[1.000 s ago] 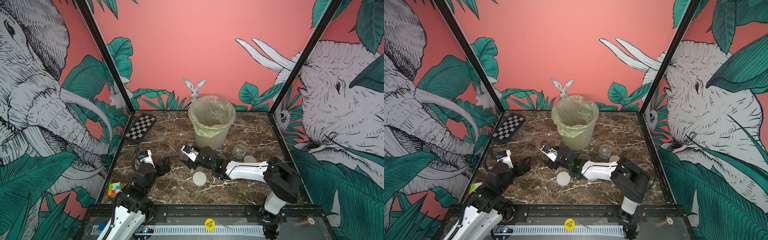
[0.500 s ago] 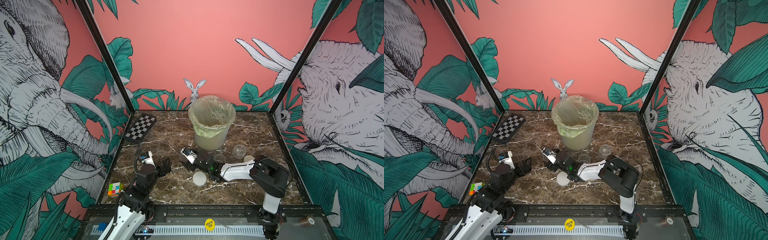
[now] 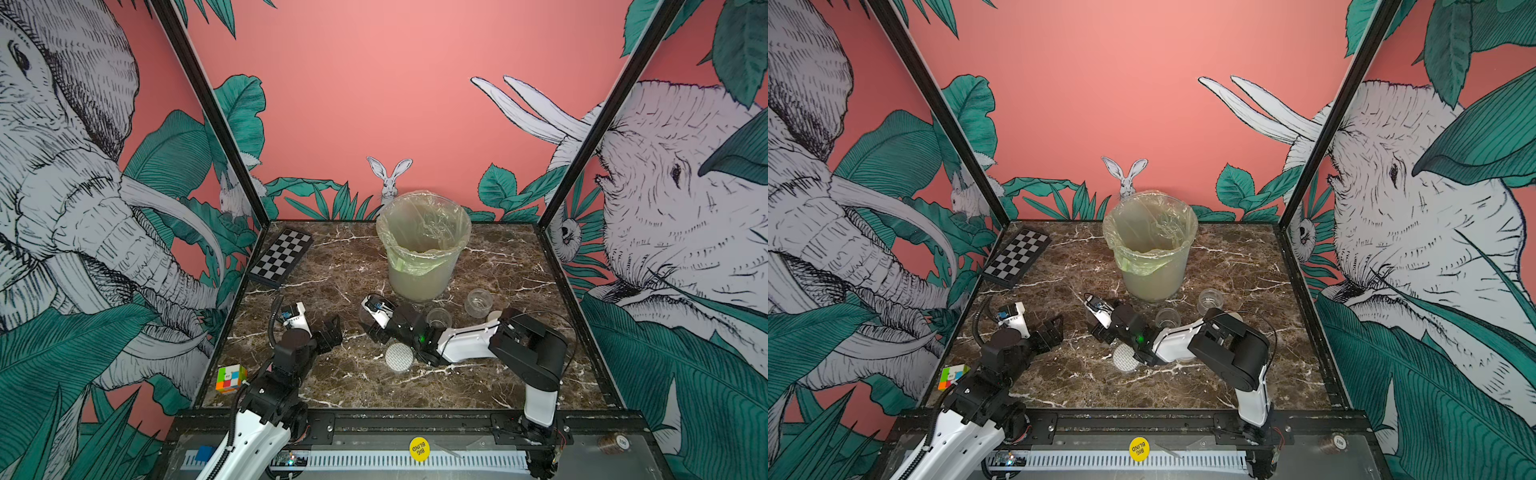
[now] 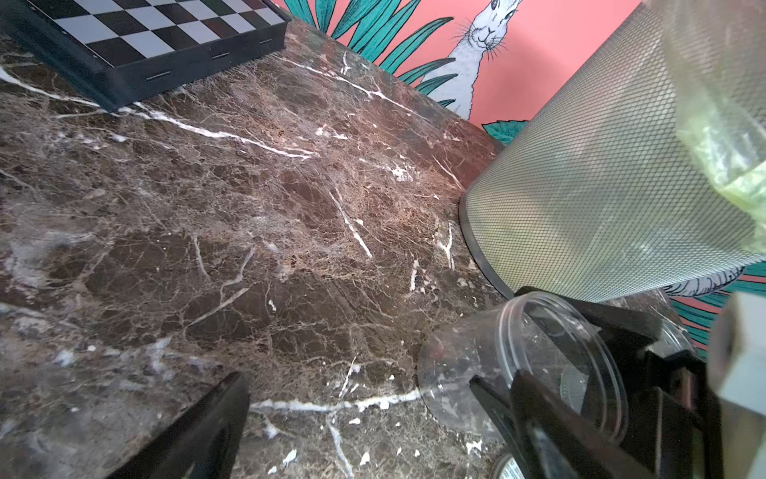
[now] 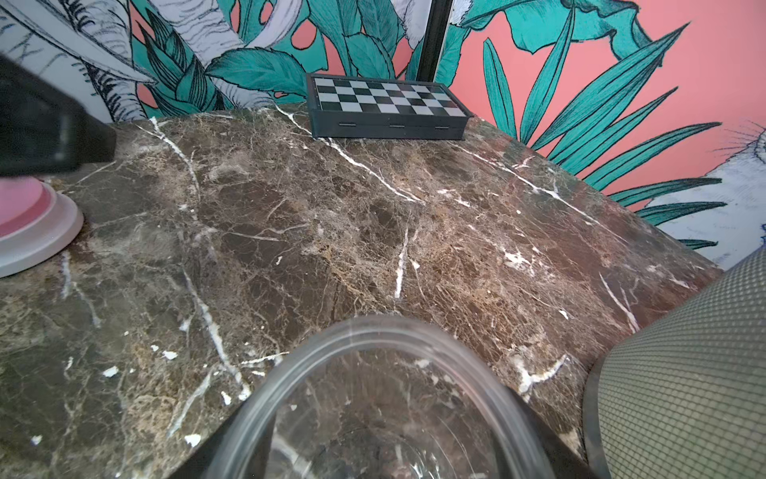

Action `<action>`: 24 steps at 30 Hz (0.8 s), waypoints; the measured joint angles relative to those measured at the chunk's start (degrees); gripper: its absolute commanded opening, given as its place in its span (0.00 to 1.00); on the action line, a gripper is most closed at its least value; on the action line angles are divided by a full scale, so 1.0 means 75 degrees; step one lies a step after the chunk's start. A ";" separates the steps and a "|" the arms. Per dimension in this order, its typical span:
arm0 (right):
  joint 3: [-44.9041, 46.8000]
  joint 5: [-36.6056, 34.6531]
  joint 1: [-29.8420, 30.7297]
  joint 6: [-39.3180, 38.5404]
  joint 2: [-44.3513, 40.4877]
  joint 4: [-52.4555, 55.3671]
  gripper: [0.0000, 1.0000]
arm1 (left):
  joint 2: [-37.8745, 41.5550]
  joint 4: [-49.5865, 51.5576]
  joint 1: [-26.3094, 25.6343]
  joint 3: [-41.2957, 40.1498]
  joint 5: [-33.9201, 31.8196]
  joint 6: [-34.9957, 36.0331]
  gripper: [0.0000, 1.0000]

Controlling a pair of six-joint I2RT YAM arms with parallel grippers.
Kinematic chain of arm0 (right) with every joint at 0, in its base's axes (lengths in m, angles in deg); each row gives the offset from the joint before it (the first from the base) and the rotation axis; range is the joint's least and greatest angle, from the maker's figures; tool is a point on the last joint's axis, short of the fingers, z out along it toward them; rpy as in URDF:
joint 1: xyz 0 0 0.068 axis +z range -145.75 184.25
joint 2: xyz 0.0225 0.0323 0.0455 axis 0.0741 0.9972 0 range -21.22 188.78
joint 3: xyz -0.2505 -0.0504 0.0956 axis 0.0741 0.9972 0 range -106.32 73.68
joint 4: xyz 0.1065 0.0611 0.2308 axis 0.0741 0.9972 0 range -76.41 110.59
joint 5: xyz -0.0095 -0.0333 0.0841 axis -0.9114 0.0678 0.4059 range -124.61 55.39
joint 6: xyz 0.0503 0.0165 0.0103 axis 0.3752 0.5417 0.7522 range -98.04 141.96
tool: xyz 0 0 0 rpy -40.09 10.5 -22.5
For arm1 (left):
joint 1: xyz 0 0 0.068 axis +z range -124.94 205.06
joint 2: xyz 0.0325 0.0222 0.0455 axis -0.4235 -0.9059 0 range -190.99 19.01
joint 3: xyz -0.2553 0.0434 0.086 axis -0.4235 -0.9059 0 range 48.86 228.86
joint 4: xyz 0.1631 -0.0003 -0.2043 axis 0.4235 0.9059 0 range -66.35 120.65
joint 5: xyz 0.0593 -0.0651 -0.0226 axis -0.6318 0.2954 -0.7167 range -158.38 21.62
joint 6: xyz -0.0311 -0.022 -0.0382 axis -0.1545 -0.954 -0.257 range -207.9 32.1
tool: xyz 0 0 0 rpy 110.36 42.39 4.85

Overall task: Empty moldy rice from jars
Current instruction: Place the jar at the center of the board.

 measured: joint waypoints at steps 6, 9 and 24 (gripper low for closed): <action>0.0035 -0.0015 0.0003 0.0032 0.0000 -0.0052 0.93 | 0.0029 0.0012 0.0000 0.0000 -0.0003 0.0017 1.00; 0.0035 -0.0050 0.0003 0.0058 0.0000 0.0044 0.98 | 0.0079 0.0029 0.0000 0.0000 -0.0015 0.0017 1.00; 0.0035 -0.0122 0.0003 0.0111 -0.0169 0.0358 0.98 | 0.0111 0.0087 0.0000 0.0003 -0.0023 0.0128 1.00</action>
